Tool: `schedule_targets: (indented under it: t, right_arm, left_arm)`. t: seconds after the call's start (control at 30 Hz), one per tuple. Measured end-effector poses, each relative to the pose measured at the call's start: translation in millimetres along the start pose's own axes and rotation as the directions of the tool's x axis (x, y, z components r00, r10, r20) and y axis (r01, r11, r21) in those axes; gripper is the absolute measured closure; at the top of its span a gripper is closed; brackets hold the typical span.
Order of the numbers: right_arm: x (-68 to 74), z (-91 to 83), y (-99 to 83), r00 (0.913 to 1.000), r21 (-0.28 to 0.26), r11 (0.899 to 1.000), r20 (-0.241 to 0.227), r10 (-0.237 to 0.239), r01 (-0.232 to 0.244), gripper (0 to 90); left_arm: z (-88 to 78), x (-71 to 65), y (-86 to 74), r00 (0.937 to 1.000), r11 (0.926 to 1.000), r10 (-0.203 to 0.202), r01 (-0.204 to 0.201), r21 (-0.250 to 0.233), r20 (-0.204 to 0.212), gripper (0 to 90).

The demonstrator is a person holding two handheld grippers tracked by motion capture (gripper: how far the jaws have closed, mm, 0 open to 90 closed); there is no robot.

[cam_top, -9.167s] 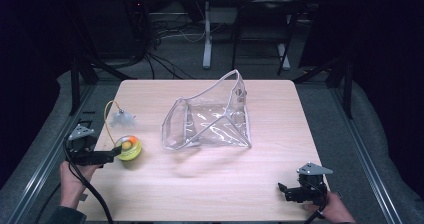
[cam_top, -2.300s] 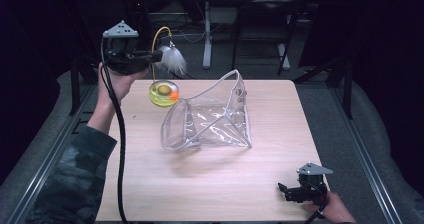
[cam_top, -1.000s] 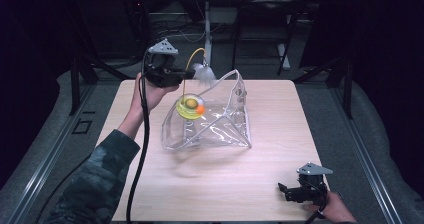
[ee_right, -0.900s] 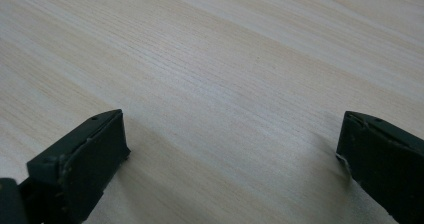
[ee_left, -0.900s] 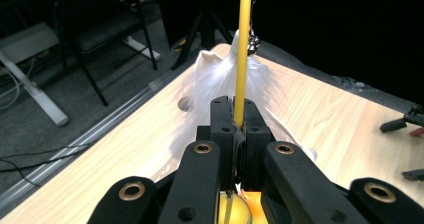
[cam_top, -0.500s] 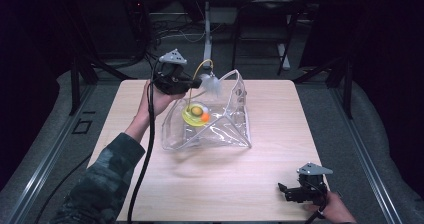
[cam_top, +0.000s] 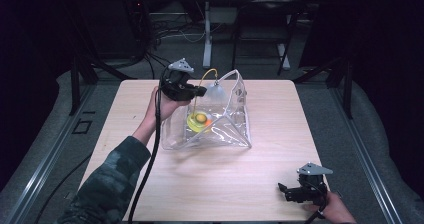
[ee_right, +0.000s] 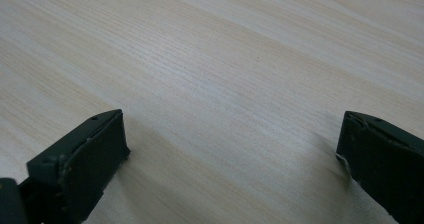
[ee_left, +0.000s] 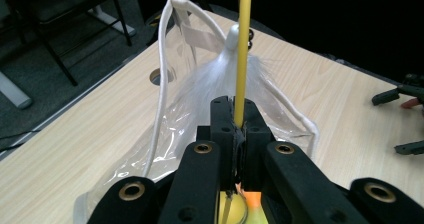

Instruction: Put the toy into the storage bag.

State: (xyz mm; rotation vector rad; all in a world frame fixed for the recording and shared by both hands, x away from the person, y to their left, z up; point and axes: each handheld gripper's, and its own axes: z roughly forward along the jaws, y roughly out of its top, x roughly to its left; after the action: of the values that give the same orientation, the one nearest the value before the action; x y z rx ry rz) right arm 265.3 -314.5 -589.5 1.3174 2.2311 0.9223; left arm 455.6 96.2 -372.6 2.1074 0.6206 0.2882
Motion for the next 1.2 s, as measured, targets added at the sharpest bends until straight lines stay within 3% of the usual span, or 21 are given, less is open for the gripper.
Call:
schedule_targets:
  t: [0.43,0.63,1.07,1.2]
  right_arm:
    - [0.1,0.1,0.0,1.0,-0.003,1.0,-0.005,0.002,-0.002,0.0]
    - [0.0,0.0,0.0,1.0,0.001,1.0,-0.001,0.001,-0.001,0.0]
    - [0.0,0.1,-0.1,1.0,-0.002,1.0,-0.006,0.003,-0.003,0.0]
    - [0.0,-0.2,0.0,1.0,0.001,1.0,-0.003,0.001,-0.001,0.0]
  left_arm:
    - [27.0,5.0,-17.8,0.9993,0.9986,-0.038,0.038,0.037,0.004,88.1]
    - [41.8,7.8,-30.0,0.9983,0.9953,-0.058,0.057,0.078,0.009,88.0]
    - [53.2,11.9,-41.3,0.9944,0.9876,-0.105,0.104,0.118,0.007,87.8]
    - [51.1,9.7,-39.4,0.9958,0.9864,-0.092,0.091,0.137,0.0,84.7]
